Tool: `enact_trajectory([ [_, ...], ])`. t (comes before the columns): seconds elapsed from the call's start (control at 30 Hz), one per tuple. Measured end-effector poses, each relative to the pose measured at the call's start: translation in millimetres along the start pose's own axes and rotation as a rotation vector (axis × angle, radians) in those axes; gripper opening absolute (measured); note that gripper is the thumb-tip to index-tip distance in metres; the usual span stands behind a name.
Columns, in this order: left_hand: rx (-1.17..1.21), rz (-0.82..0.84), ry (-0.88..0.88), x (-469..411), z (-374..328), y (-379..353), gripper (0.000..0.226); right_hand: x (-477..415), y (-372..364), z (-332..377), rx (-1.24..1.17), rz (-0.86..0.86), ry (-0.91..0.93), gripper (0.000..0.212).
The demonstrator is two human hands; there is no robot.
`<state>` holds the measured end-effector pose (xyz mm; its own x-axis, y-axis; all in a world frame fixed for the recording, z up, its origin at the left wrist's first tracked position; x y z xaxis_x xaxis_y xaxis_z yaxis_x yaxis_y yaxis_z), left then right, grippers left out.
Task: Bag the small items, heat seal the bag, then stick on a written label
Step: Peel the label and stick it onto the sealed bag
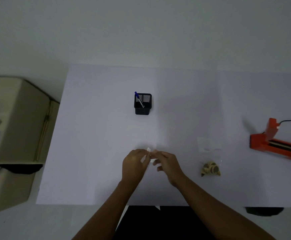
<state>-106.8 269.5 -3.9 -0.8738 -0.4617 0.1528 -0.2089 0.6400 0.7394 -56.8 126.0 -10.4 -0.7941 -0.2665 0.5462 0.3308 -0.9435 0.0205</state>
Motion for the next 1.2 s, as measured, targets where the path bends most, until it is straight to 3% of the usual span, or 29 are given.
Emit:
enact_trajectory([
  [0.17, -0.037, 0.003, -0.171, -1, -31, -13, 0.014, 12, 17, 22, -0.14, -0.044, 0.018, 0.025],
  [0.43, 0.05, 0.127, -0.231, -5, -78, -35, 0.02, 17, 76, 28, -0.145, -0.157, 0.074, 0.014],
  [0.63, 0.217, 0.36, 0.185, -10, -105, -86, 0.036, 22, 143, 9, -0.004, -0.234, 0.082, 0.012],
  [0.83, 0.235, 0.519, 0.24, 2, -140, -145, 0.026, 18, 219, -12, 0.161, -0.275, 0.072, 0.013],
  [1.2, 0.101, 0.495, 0.372, 7, -161, -218, 0.02, -41, 281, -37, 0.424, -0.082, 0.009, 0.01],
])
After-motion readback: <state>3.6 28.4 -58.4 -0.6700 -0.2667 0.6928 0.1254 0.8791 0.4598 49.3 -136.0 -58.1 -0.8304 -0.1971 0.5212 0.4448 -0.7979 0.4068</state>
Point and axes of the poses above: each hand's wrist, its own x-axis away from the middle knuckle, its own y-axis out of the back of the hand, z = x × y, the point moved 3 cm from there along -x, towards the middle knuckle, and after that the axes turned 12 degrees about y, right-handed, at the moved point
